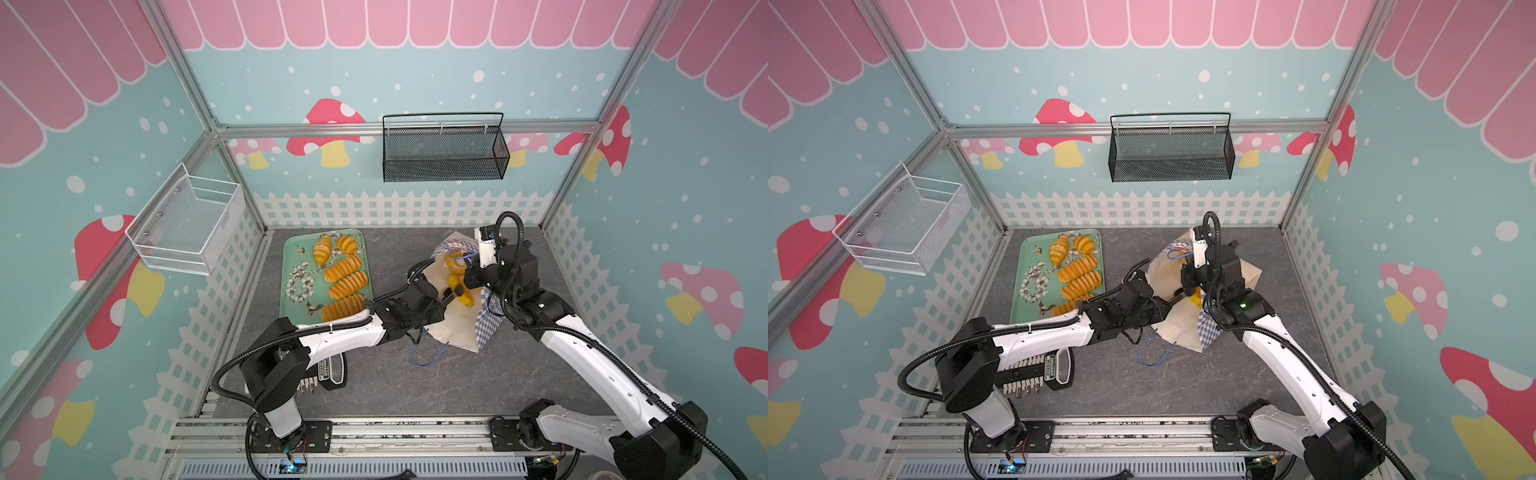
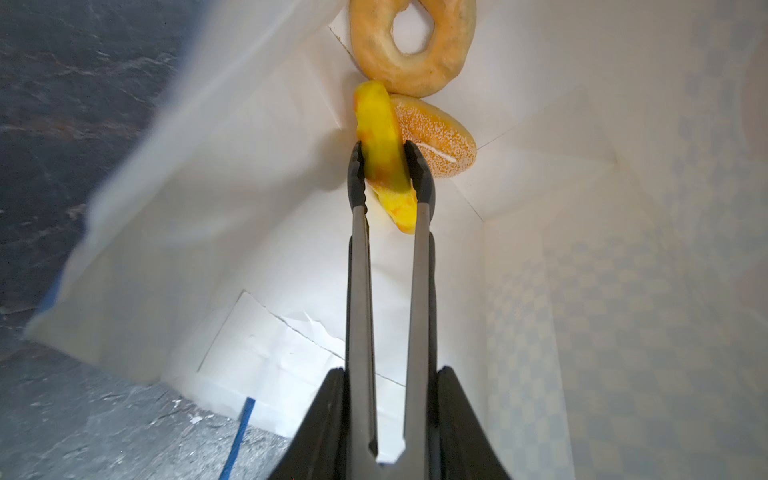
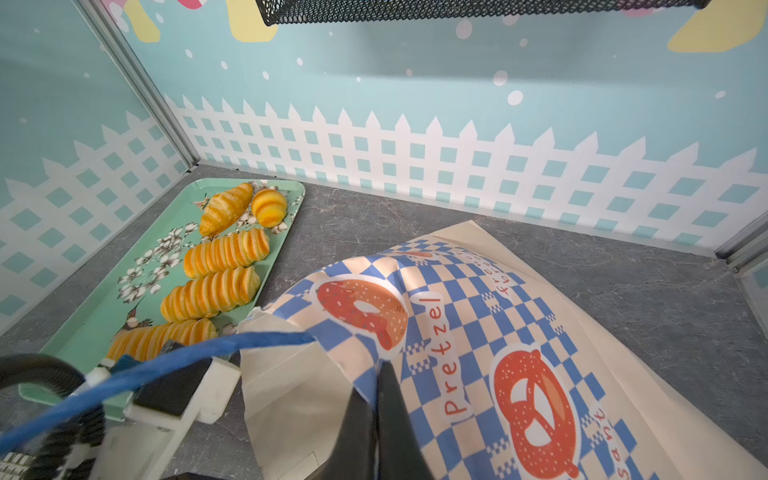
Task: Take the fake bread out of the paper bag
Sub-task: 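Lift the small yellow bread out of the bag with the left gripper's tongs, then carry the small yellow bread over the green tray with the left gripper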
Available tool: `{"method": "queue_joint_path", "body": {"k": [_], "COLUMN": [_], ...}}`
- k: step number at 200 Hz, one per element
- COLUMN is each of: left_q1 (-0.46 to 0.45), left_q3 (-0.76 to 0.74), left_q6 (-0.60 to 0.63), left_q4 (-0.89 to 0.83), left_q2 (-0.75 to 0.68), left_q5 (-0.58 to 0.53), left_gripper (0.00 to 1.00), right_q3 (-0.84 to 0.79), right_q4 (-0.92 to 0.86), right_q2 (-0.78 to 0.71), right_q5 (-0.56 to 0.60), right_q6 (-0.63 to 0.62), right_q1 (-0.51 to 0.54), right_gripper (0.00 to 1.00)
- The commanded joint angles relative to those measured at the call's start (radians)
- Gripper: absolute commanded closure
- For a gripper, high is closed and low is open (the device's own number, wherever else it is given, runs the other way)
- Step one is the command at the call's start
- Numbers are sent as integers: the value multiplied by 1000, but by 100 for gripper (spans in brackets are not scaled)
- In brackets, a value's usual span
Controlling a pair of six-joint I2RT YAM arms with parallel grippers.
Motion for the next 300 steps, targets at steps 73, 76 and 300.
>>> {"method": "queue_joint_path", "body": {"k": [73,76,300], "left_q1": [4,4,183], "left_q3": [-25,-27,265], "left_q6": [327,336,800], "left_q4": [-190,-198,-974], "left_q2": [-311,-321,-780], "left_q5": [20,22,-332], "left_gripper": [100,100,100], "right_q3": [112,114,223], "right_q4": [-32,-33,-148], "right_q2": [53,53,109], "right_q5": [58,58,150], "right_q6": [-24,-25,-59], "right_q1": [12,12,-41], "right_gripper": [100,100,100]}}
